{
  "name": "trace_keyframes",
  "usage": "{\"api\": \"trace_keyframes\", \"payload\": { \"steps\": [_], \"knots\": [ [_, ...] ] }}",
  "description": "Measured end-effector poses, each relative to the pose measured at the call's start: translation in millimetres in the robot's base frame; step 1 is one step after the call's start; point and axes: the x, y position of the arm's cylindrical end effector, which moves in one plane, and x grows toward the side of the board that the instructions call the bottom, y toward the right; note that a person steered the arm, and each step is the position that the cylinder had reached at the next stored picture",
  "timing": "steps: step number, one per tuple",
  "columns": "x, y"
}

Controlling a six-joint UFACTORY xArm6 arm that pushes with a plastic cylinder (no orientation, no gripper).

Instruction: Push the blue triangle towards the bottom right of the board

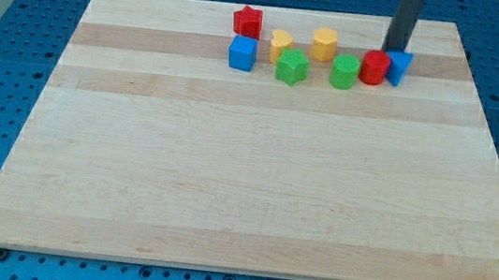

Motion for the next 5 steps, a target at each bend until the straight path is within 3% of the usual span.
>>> {"api": "trace_keyframes", "payload": {
  "steps": [2, 3, 4, 5],
  "knots": [
    [62, 6],
    [42, 16],
    [70, 42],
    [125, 16]
  ]
}}
